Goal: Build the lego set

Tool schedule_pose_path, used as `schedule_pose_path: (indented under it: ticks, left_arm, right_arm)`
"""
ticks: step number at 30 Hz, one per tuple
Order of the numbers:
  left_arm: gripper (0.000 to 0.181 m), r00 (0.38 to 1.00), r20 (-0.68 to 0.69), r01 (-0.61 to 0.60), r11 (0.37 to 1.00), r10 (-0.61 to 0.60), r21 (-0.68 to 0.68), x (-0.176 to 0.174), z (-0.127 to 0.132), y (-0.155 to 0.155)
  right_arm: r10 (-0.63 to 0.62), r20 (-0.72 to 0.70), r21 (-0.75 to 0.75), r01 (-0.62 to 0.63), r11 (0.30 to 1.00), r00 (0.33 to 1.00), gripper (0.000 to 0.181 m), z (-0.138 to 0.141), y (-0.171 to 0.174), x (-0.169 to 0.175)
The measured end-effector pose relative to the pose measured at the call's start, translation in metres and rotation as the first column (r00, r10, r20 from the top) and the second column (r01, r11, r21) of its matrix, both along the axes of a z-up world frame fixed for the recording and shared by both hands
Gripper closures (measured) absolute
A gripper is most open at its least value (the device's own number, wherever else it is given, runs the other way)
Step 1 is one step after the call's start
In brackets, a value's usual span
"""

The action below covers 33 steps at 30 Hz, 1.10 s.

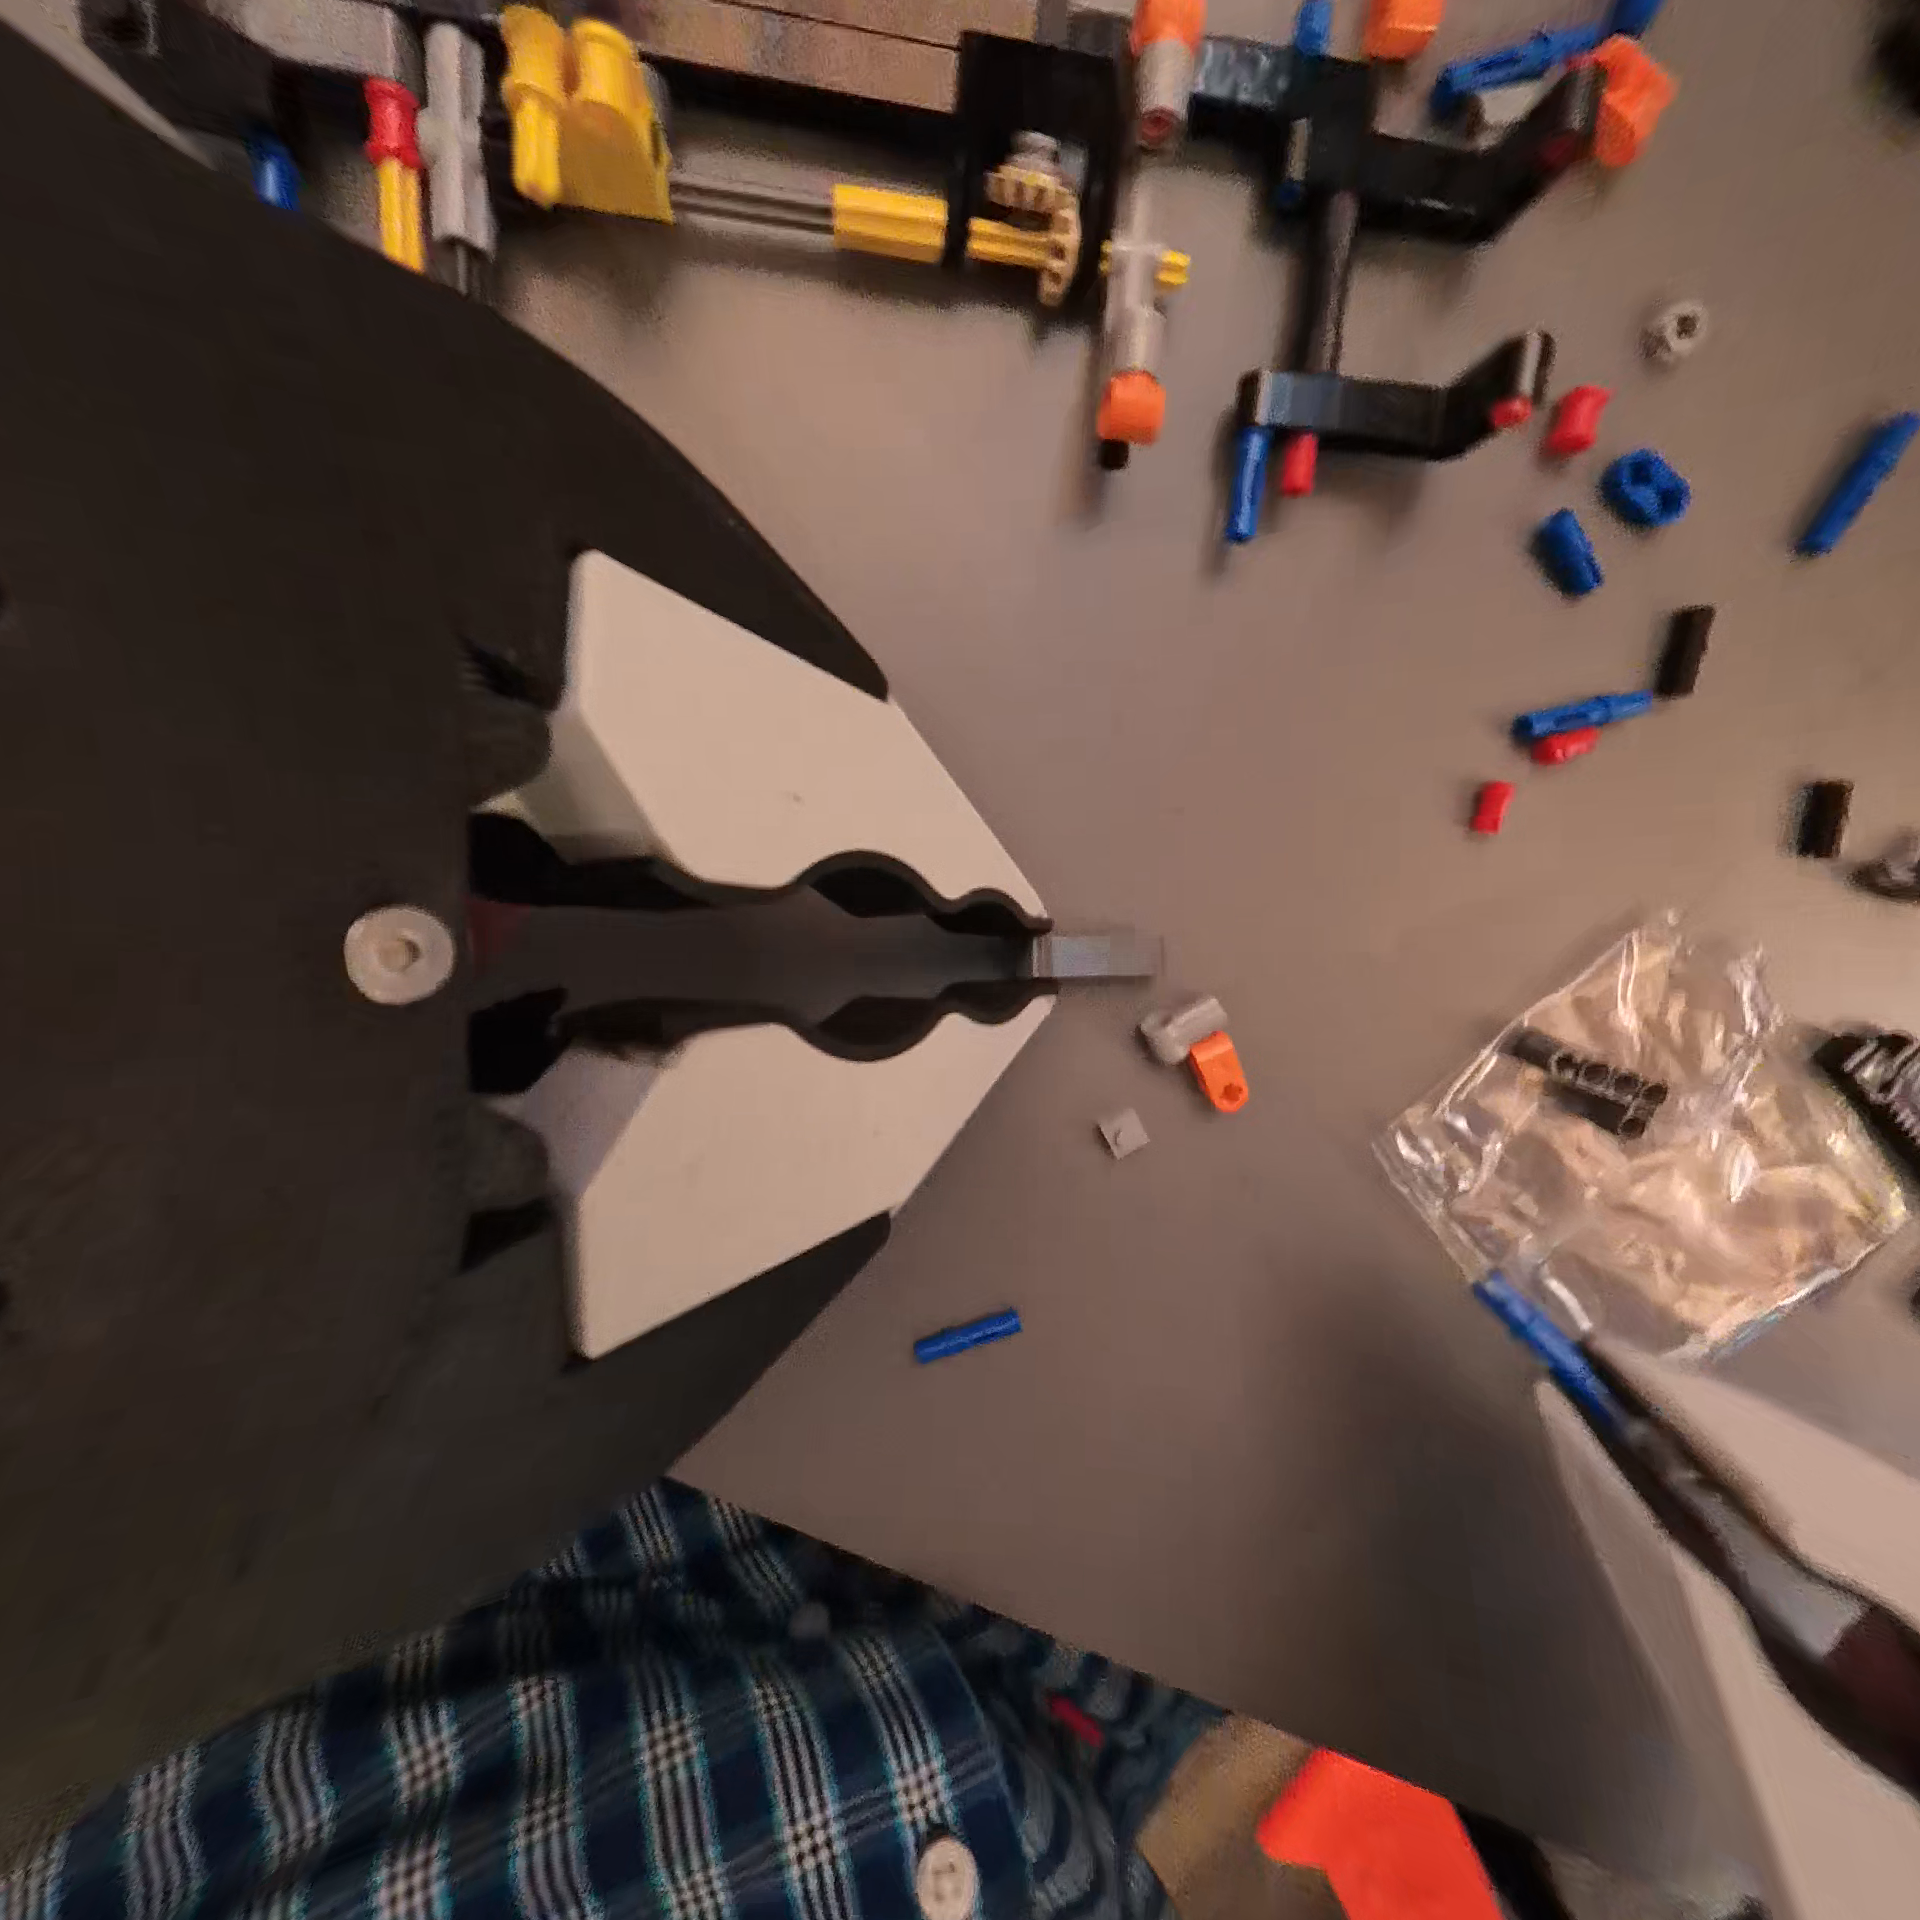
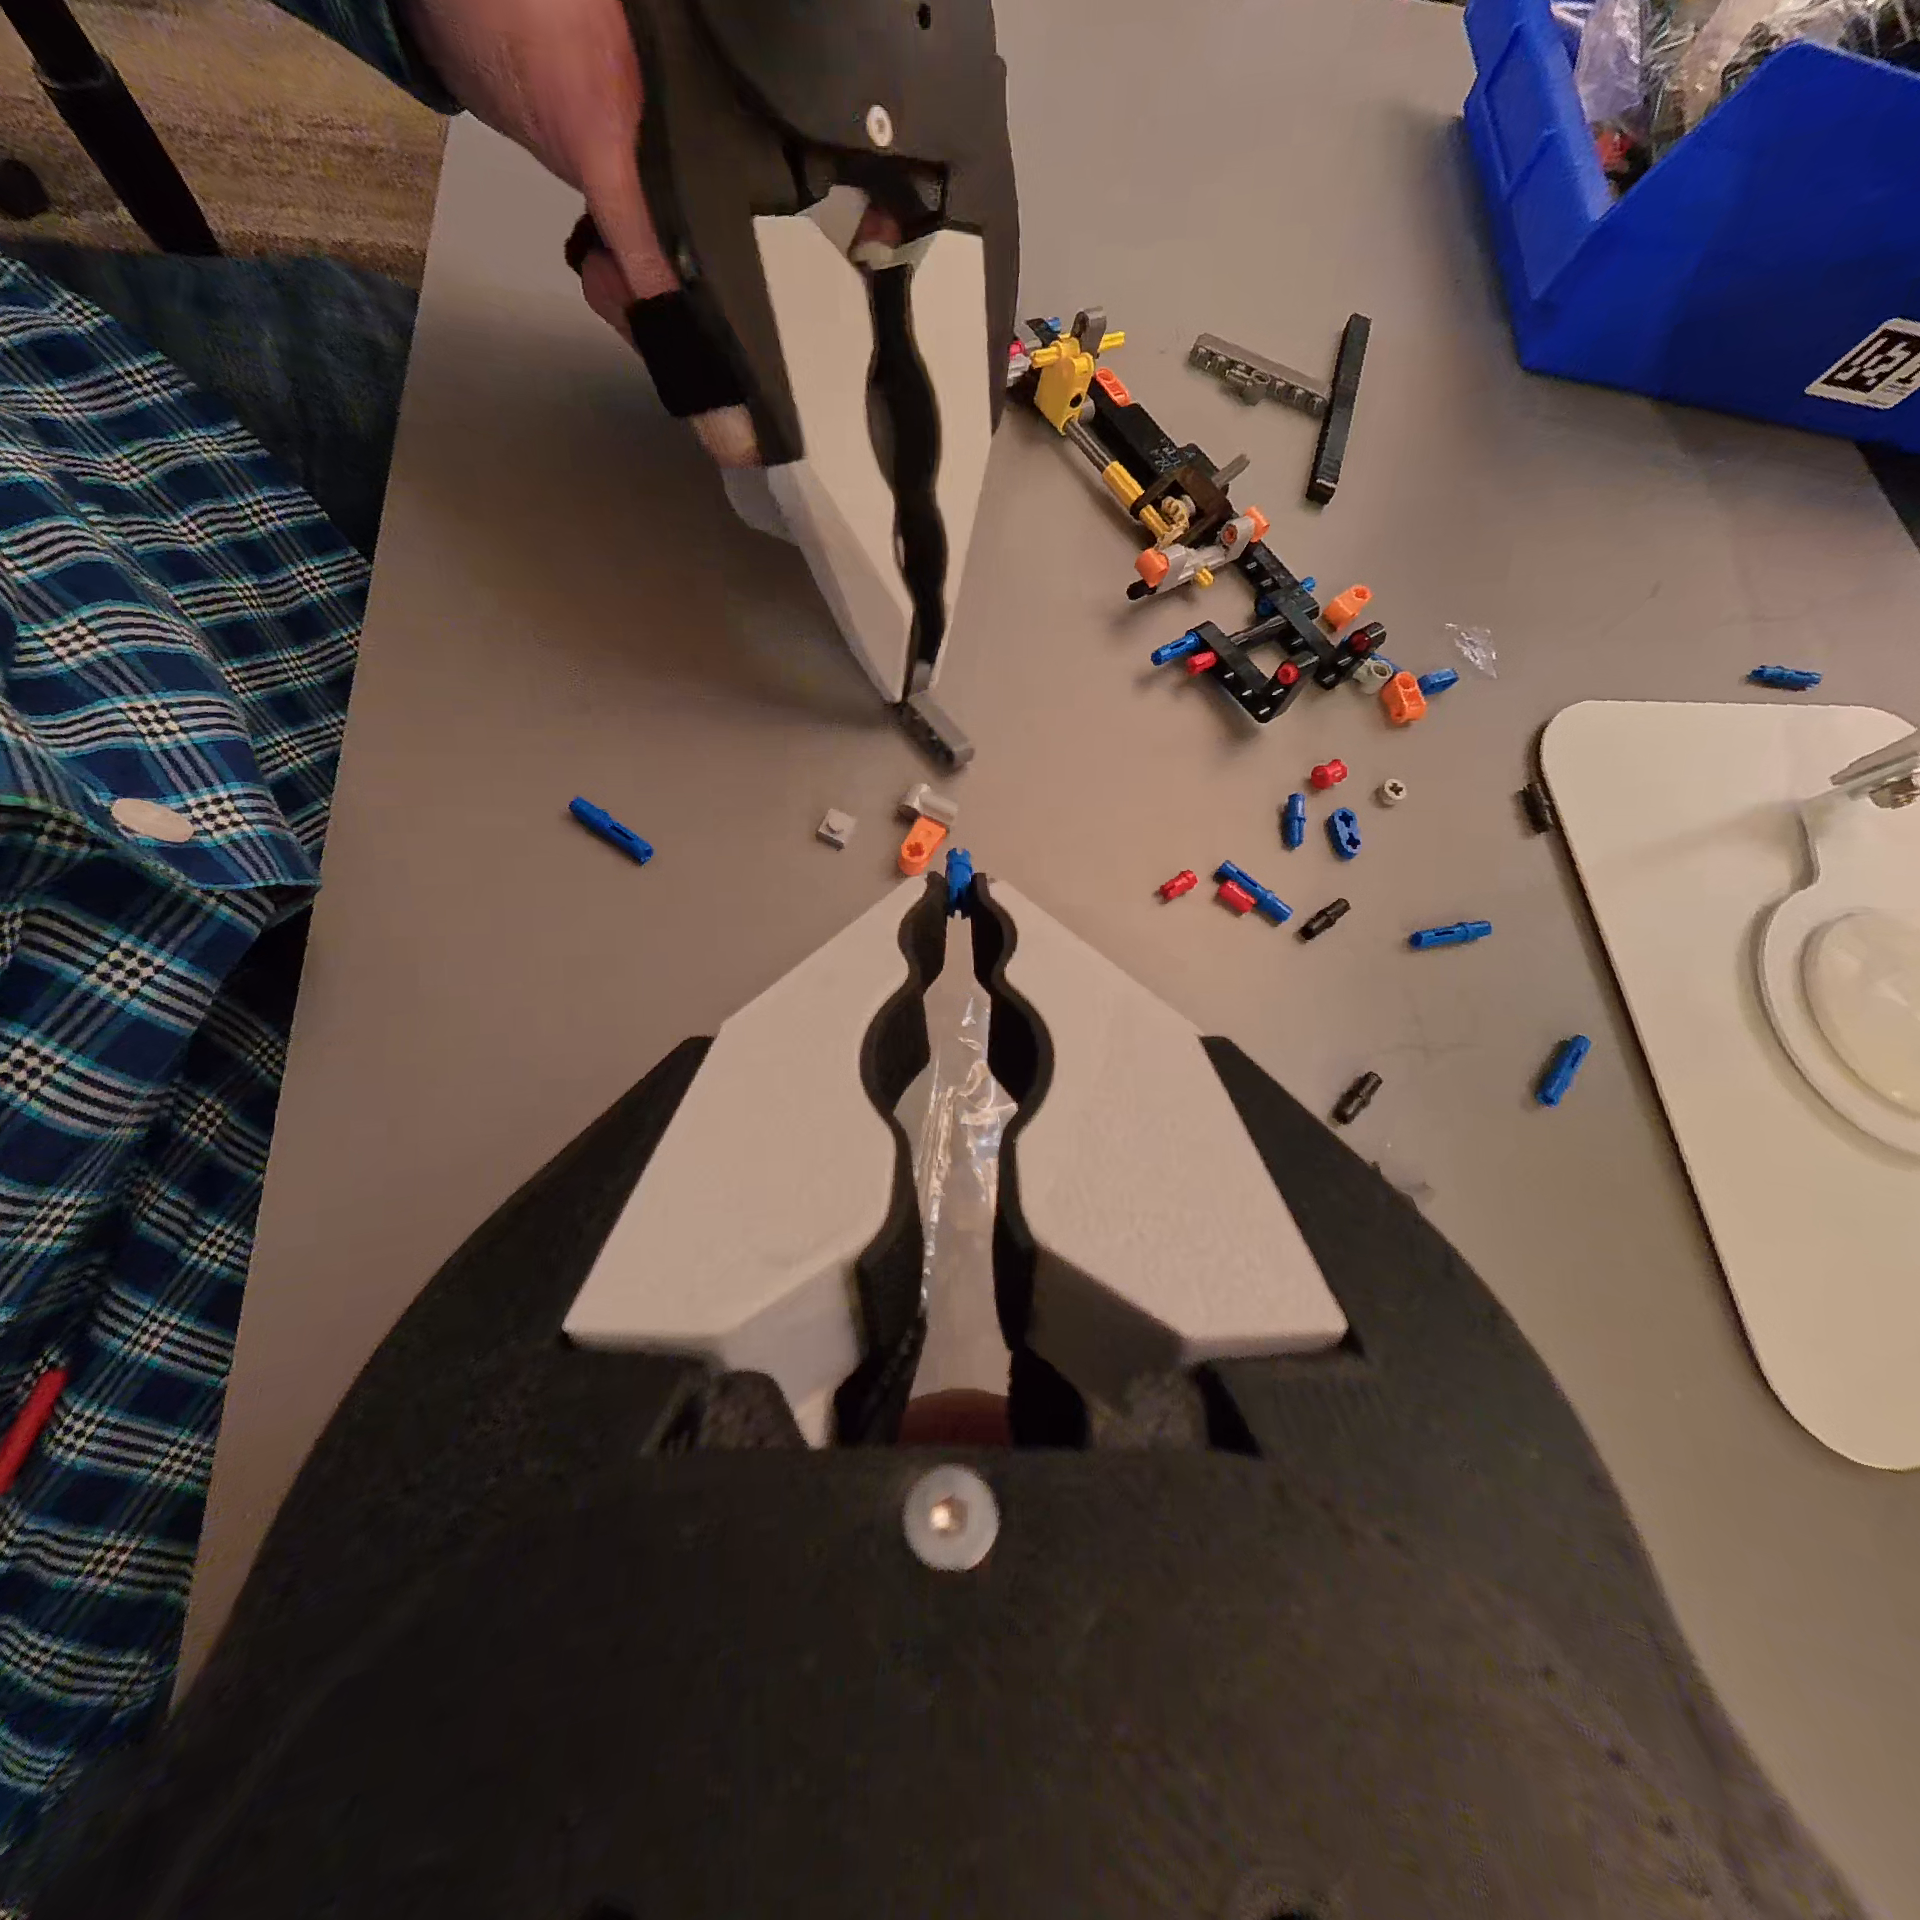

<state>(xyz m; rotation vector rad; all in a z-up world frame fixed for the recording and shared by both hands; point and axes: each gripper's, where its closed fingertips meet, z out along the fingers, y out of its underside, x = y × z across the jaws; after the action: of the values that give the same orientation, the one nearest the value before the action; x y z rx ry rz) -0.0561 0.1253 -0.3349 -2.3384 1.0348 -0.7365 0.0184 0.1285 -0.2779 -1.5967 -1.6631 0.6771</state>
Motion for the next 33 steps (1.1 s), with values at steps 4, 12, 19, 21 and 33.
schedule_pose_path:
  ticks: [4, 12, 19, 21, 33]
  left_arm:
    - [0.167, 0.996, 0.042, -0.071, 0.997, 0.073, -0.040, -0.004, -0.001, 0.005]
    - [0.143, 0.994, 0.010, -0.108, 0.991, 0.108, 0.085, -0.013, 0.002, 0.009]
    - [0.144, 0.990, -0.130, -0.004, 0.941, 0.051, 0.337, -0.011, 0.003, 0.002]
    - [0.147, 0.989, -0.144, 0.016, 0.920, 0.044, 0.393, -0.008, 0.007, 0.006]
    - [0.181, 0.978, 0.081, -0.204, 0.964, 0.192, 0.174, -0.011, 0.007, 0.023]
  right_arm:
    - [0.004, 0.003, 0.000, -0.004, 1.000, 1.000, 0.179, 0.000, -0.001, -0.001]
    - [-0.003, 0.008, 0.005, 0.003, 1.000, 1.000, 0.179, 0.001, 0.000, 0.000]
    - [0.031, 0.036, 0.007, -0.031, 0.999, 0.999, 0.179, -0.004, 0.000, -0.012]
    - [0.045, 0.044, 0.017, -0.046, 0.999, 0.998, 0.179, -0.003, 0.002, -0.019]
    - [0.064, 0.058, 0.013, -0.064, 0.998, 0.996, 0.179, -0.005, 0.003, -0.028]
